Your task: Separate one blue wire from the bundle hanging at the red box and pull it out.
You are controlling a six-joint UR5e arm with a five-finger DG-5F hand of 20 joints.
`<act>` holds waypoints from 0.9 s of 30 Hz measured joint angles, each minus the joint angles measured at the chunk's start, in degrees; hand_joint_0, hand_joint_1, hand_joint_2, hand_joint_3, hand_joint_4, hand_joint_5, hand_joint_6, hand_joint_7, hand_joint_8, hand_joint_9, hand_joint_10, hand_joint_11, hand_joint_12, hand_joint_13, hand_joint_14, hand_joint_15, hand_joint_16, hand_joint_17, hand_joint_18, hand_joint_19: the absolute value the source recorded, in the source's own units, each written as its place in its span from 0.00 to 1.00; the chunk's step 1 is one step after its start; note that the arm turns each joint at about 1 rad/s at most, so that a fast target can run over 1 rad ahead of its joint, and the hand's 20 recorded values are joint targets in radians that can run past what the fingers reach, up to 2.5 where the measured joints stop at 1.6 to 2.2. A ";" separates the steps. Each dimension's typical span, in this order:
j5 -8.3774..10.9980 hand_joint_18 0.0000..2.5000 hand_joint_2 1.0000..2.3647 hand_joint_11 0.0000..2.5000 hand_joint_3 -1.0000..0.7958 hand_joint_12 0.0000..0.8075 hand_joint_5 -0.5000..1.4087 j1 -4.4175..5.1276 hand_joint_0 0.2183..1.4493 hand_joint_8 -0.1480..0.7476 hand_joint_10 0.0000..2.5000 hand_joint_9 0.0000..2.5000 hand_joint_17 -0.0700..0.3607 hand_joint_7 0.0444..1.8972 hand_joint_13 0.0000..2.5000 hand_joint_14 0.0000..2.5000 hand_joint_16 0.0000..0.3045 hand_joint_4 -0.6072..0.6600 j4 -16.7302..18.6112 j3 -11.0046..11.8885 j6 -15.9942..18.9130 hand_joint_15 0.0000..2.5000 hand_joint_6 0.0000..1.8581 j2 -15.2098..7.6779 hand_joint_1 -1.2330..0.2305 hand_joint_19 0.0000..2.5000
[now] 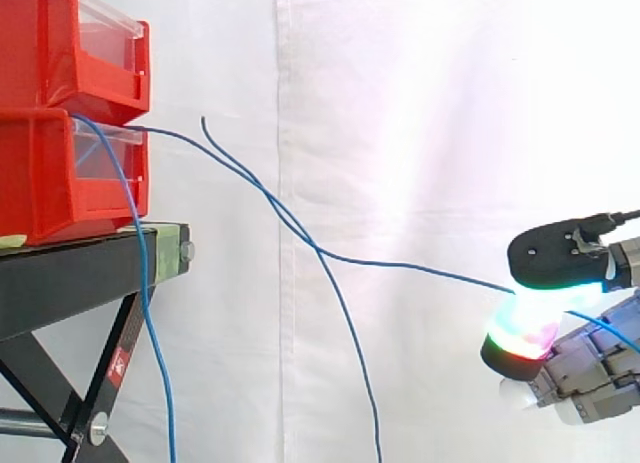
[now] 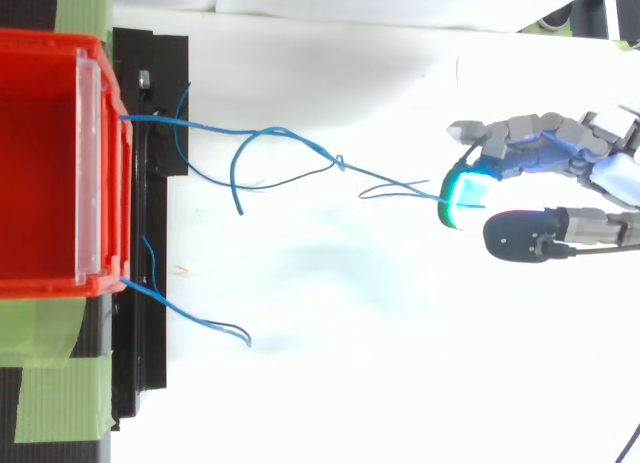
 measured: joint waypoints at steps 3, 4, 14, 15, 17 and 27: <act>-0.08 0.00 0.02 0.19 0.57 0.39 0.19 0.19 0.29 0.48 0.01 0.26 0.45 0.64 0.06 0.00 0.18 0.59 0.60 -0.20 -0.20 0.09 0.45 0.00 0.33 0.09; -0.13 0.00 0.02 0.19 0.57 0.39 0.19 0.22 0.29 0.48 0.01 0.26 0.45 0.64 0.06 0.00 0.18 0.59 0.76 -0.22 -0.25 0.09 0.46 0.00 0.33 0.09; -0.31 0.00 0.02 0.19 0.57 0.39 0.19 0.26 0.29 0.48 0.01 0.26 0.45 0.64 0.06 0.00 0.18 0.59 3.91 -0.26 -0.49 0.08 0.46 0.00 0.33 0.09; -0.32 0.00 0.02 0.19 0.57 0.39 0.19 0.26 0.29 0.48 0.01 0.26 0.45 0.64 0.06 0.00 0.18 0.59 3.97 -0.25 -0.50 0.08 0.46 0.00 0.33 0.09; -0.32 0.00 0.02 0.19 0.57 0.39 0.19 0.23 0.29 0.48 0.01 0.26 0.45 0.64 0.06 0.00 0.18 0.59 4.04 -0.25 -0.52 0.08 0.46 0.00 0.34 0.09; -0.40 0.00 0.02 0.19 0.57 0.39 0.19 0.24 0.29 0.48 0.00 0.26 0.45 0.64 0.06 0.00 0.18 0.59 4.08 -0.24 -0.55 0.08 0.46 0.01 0.34 0.09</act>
